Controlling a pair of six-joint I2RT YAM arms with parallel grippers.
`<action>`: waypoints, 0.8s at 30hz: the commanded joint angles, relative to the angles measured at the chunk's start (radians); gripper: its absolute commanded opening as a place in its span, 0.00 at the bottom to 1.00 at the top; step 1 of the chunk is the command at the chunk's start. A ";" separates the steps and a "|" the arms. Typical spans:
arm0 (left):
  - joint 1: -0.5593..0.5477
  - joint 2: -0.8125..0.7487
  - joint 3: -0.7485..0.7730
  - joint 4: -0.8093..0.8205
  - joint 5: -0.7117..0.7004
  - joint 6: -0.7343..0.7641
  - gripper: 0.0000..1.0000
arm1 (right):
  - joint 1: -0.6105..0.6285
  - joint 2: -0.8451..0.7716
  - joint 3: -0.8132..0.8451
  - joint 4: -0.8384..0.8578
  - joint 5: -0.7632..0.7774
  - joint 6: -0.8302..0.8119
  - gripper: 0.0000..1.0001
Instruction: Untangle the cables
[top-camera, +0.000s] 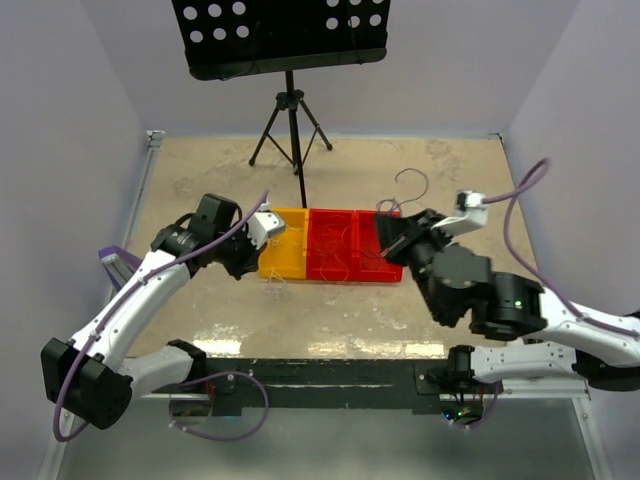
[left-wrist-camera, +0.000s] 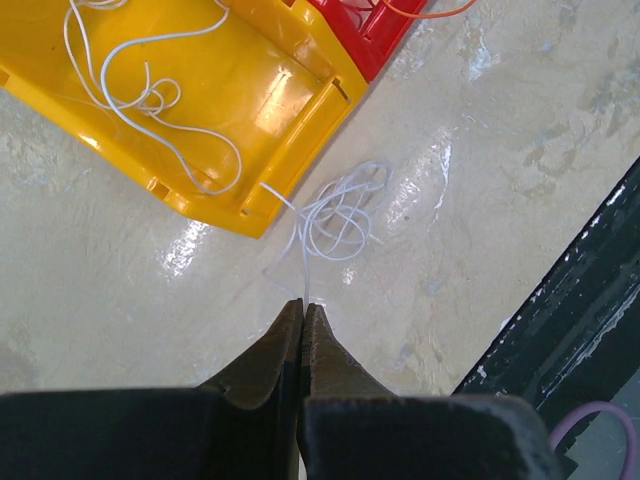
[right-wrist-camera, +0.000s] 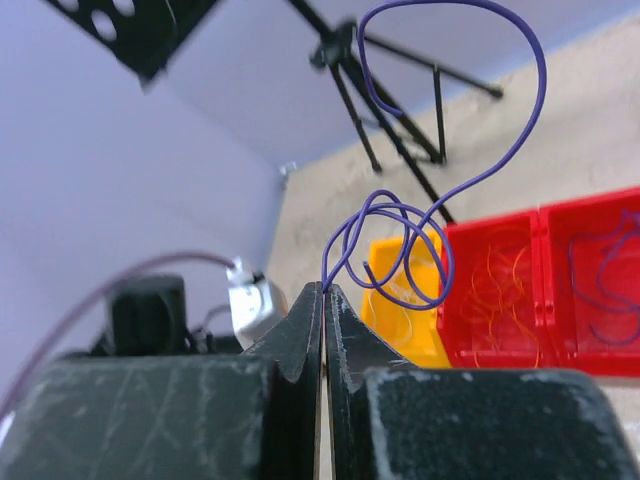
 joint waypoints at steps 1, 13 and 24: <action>-0.002 -0.035 0.060 -0.044 -0.004 0.032 0.00 | 0.002 -0.006 0.123 -0.094 0.183 -0.126 0.00; -0.004 0.018 0.506 -0.028 0.233 0.019 0.00 | -0.043 0.033 0.122 -0.071 0.092 -0.148 0.00; -0.004 0.107 0.444 0.169 0.119 0.007 0.00 | -0.221 0.036 0.055 -0.004 -0.089 -0.194 0.00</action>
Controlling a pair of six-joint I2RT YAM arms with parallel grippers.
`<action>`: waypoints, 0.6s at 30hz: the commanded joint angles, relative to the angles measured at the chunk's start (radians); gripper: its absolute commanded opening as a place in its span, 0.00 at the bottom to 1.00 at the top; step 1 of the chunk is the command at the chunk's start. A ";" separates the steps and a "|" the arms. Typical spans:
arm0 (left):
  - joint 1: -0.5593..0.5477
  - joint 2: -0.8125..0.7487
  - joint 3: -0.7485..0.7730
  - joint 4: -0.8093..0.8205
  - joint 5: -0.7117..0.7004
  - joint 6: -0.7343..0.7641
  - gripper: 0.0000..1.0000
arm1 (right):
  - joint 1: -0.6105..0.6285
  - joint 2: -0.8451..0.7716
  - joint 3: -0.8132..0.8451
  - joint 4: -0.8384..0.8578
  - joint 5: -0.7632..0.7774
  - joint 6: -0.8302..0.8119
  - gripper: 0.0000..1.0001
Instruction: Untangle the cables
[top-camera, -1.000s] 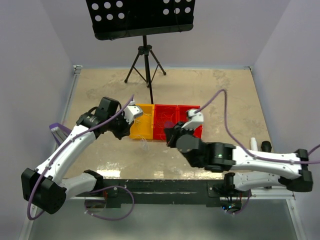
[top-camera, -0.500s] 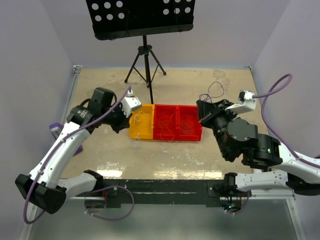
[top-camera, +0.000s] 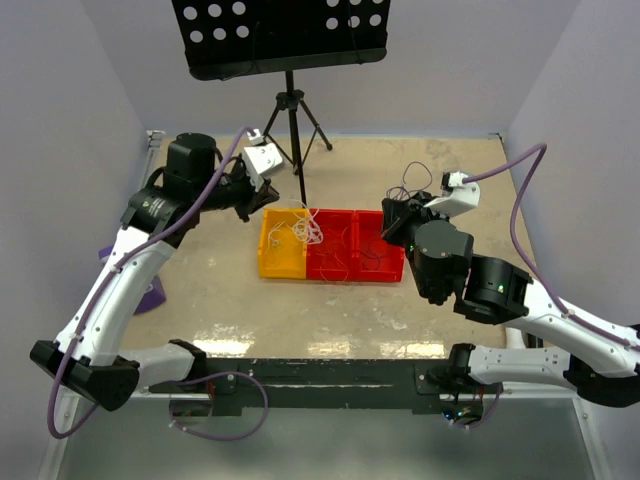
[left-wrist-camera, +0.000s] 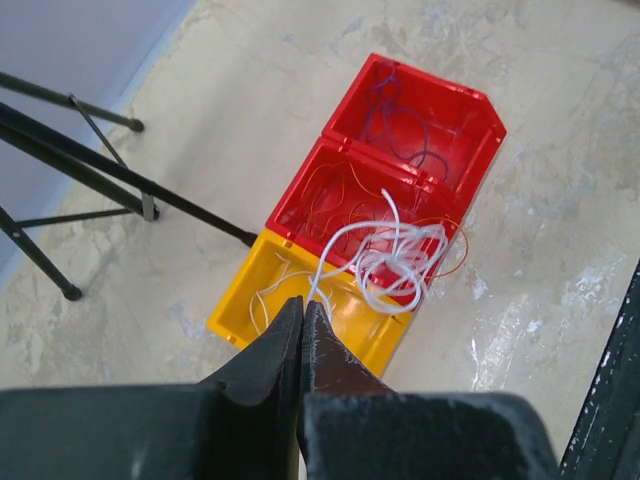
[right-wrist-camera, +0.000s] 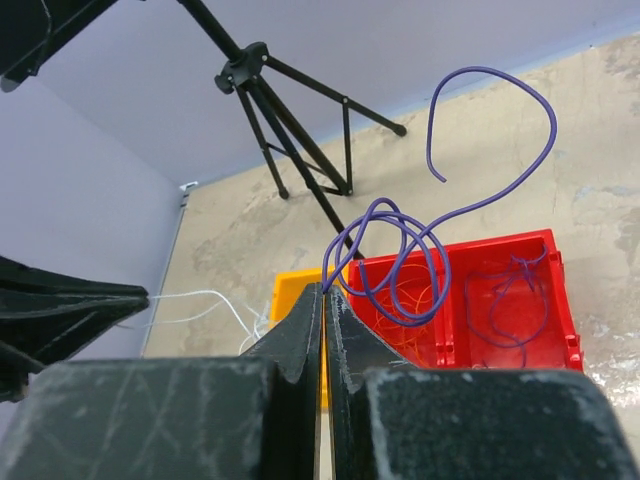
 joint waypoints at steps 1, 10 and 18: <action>-0.001 0.019 -0.092 0.102 -0.064 -0.010 0.00 | -0.042 -0.002 -0.019 0.047 -0.068 -0.038 0.00; -0.001 0.053 -0.231 0.240 -0.116 -0.026 0.00 | -0.209 0.038 -0.121 0.148 -0.285 -0.053 0.00; -0.002 0.168 -0.291 0.315 -0.246 -0.032 0.00 | -0.378 0.110 -0.155 0.197 -0.545 -0.049 0.00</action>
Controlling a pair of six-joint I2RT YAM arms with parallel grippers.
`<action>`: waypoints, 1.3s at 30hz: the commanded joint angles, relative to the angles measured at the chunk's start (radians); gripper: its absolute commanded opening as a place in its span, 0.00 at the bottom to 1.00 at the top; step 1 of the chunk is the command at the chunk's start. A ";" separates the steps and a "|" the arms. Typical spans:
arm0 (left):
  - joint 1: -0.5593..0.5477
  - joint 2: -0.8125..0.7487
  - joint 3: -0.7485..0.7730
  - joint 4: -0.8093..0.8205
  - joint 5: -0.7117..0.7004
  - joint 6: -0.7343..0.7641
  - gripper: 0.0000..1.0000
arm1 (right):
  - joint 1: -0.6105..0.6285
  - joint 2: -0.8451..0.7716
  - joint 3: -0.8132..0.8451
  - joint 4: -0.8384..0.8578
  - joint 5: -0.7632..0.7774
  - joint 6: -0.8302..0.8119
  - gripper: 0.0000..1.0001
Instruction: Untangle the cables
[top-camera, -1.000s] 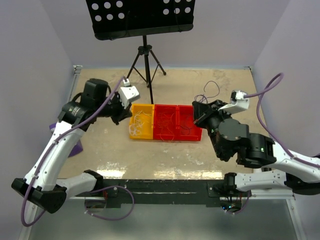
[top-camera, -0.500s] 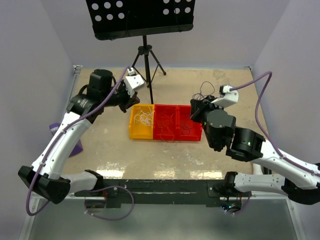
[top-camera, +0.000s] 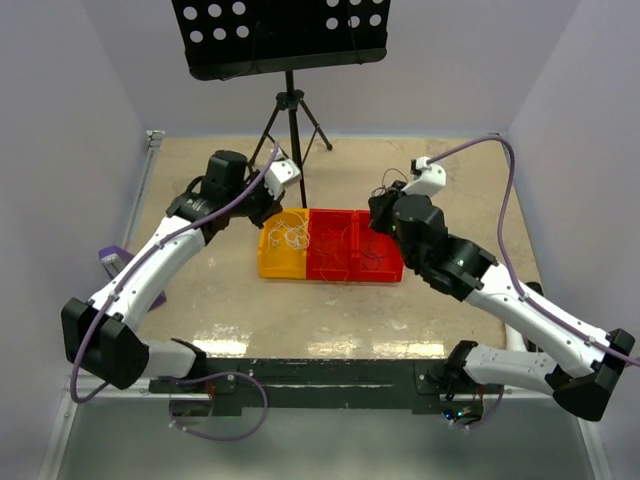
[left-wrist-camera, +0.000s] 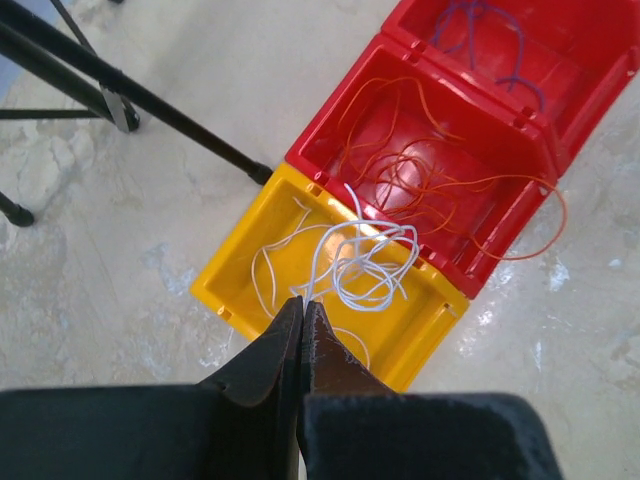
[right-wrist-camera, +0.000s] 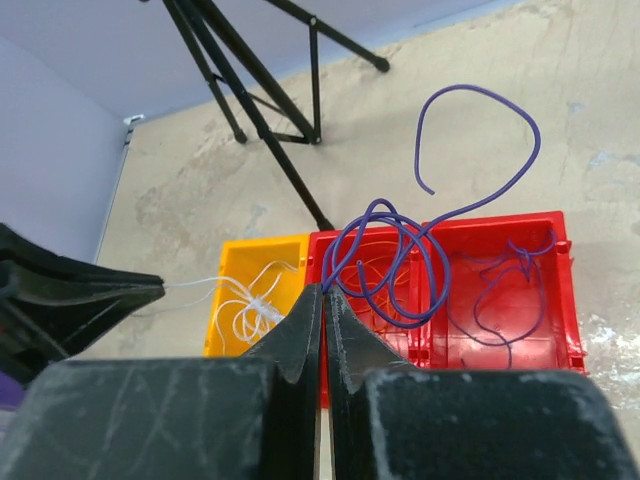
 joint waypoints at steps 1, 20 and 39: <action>-0.001 0.084 -0.027 0.079 -0.137 -0.015 0.00 | -0.081 0.036 0.003 0.065 -0.194 -0.010 0.00; -0.032 0.172 -0.126 0.067 -0.165 -0.035 0.19 | -0.396 0.144 -0.164 0.163 -0.603 0.029 0.00; -0.032 -0.021 0.117 -0.166 -0.030 -0.082 0.84 | -0.396 0.127 -0.353 0.234 -0.664 0.061 0.06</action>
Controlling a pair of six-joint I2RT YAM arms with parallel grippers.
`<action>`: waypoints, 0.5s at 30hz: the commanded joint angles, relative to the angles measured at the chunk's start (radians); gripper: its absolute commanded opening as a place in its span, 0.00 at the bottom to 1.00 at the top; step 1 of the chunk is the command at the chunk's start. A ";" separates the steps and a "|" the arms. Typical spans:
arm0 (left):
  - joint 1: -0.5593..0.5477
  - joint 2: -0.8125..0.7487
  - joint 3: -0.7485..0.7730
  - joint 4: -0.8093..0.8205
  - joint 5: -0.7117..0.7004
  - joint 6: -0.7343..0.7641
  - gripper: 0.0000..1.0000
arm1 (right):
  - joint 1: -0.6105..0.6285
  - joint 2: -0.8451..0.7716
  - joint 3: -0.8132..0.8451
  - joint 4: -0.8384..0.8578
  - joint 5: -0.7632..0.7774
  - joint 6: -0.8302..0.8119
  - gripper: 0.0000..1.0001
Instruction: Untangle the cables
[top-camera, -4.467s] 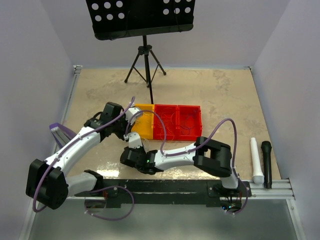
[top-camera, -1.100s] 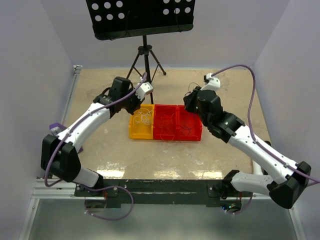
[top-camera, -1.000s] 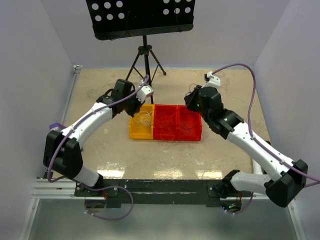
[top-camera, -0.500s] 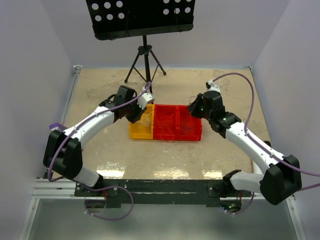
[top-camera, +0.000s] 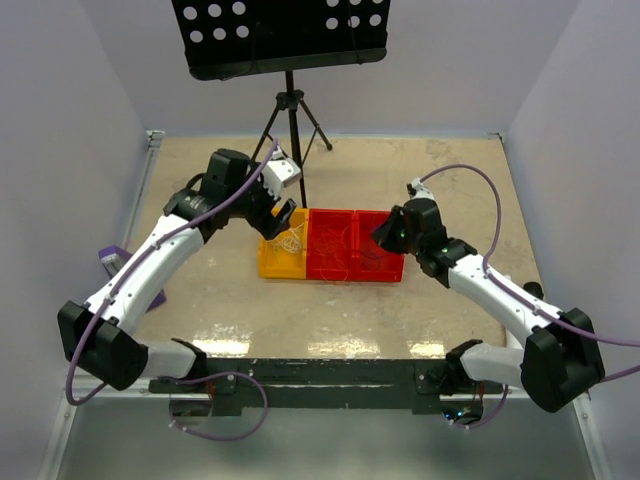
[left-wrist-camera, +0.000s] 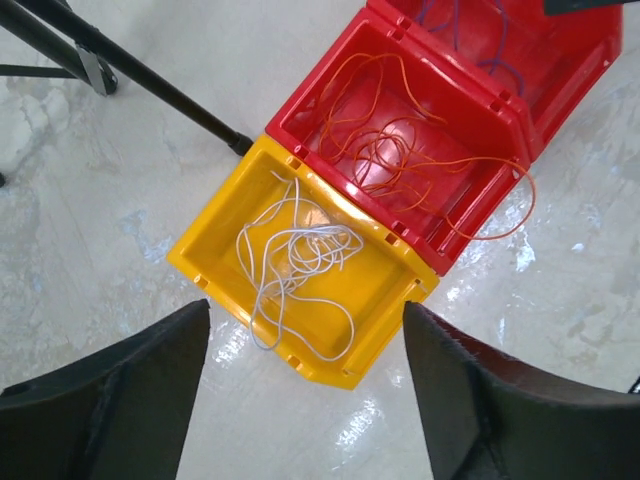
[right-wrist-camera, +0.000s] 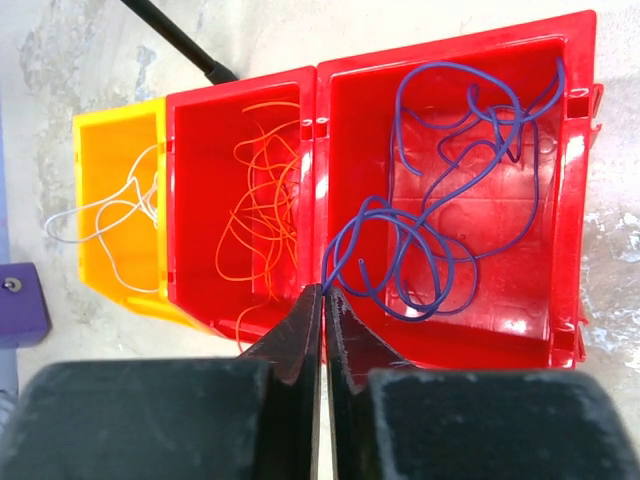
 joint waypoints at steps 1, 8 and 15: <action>-0.004 -0.039 0.100 -0.072 0.041 -0.028 0.86 | -0.001 -0.014 -0.008 0.043 -0.026 0.004 0.09; -0.004 -0.054 0.183 -0.119 0.029 -0.020 0.92 | -0.001 -0.040 0.019 -0.020 -0.007 -0.017 0.48; -0.003 -0.053 0.235 -0.138 0.010 -0.020 0.93 | -0.001 -0.105 0.107 -0.112 0.031 -0.049 0.57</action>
